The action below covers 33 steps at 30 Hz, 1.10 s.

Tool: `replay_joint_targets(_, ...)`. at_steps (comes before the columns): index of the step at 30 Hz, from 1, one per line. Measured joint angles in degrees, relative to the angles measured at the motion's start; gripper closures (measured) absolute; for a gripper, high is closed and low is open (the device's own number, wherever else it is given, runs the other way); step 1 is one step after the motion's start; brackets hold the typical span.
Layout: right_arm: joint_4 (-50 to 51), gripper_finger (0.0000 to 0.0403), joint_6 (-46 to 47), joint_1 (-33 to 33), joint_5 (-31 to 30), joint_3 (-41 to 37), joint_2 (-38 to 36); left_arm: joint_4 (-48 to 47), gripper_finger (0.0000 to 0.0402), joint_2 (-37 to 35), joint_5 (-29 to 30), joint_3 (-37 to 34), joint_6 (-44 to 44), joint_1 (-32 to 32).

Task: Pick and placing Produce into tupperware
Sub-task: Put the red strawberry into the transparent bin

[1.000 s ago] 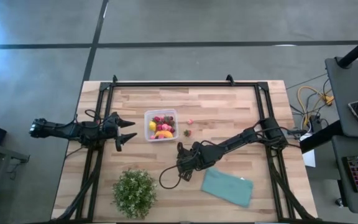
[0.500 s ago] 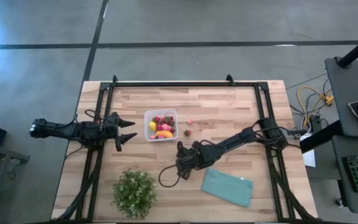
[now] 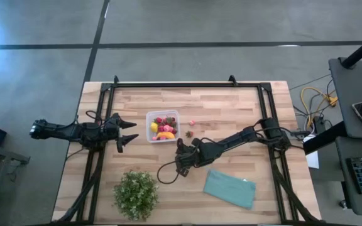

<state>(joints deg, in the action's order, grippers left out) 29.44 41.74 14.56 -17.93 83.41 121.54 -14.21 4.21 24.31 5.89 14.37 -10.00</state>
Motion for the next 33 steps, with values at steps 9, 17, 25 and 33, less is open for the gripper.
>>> replay_joint_targets(9, 0.23, 0.0281, -3.38, -2.79, -1.22, 5.53, -0.82, -0.05, 0.0143, 0.02, 0.0, 0.0, -0.02, 0.0)
replay_joint_targets(17, 0.9, 0.0278, -9.26, -8.35, -3.32, 14.28, -2.58, 0.0, 0.0143, 0.02, -0.02, 0.0, -0.01, 0.0)
replay_joint_targets(25, 2.55, 0.0266, -12.97, -17.08, 2.52, 19.23, -1.31, -0.02, 0.0143, 0.01, -0.02, 0.0, -0.01, 0.0)
replay_joint_targets(33, 3.33, 0.0212, -14.78, -19.23, 7.45, 18.47, -0.5, -0.03, 0.0143, 0.0, -0.02, 0.0, -0.02, 0.0)
